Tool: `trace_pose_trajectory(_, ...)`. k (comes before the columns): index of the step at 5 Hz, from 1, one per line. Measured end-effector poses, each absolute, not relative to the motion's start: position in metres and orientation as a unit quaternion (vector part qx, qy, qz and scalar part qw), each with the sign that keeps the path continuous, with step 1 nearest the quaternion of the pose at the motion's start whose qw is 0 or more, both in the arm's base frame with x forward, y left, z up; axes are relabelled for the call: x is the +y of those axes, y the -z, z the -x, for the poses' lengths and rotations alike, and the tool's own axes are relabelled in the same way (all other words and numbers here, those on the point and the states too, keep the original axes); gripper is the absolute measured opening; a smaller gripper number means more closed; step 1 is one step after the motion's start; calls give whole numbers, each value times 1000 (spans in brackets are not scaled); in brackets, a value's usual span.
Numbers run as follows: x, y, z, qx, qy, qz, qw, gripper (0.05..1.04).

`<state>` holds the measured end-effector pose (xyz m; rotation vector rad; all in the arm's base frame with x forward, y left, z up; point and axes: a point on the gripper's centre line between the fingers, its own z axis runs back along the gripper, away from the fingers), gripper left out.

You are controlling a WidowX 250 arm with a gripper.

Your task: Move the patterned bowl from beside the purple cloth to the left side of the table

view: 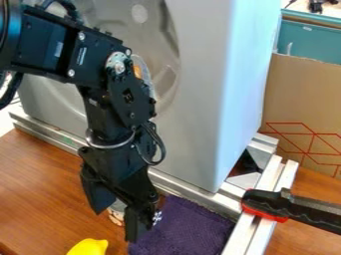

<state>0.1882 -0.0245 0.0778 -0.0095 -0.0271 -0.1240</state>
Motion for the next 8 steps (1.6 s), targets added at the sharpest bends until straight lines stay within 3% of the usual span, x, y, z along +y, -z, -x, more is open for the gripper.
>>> trace_pose_trajectory(1,-24,-75,-187,-6,63,4,998,1001)
trace_pose_trajectory(3,-12,-64,-214,14,107,12,994,1001)
trace_pose_trajectory(5,-3,-46,-235,6,101,-22,995,1001)
trace_pose_trajectory(8,8,-10,-254,11,86,-32,996,1001)
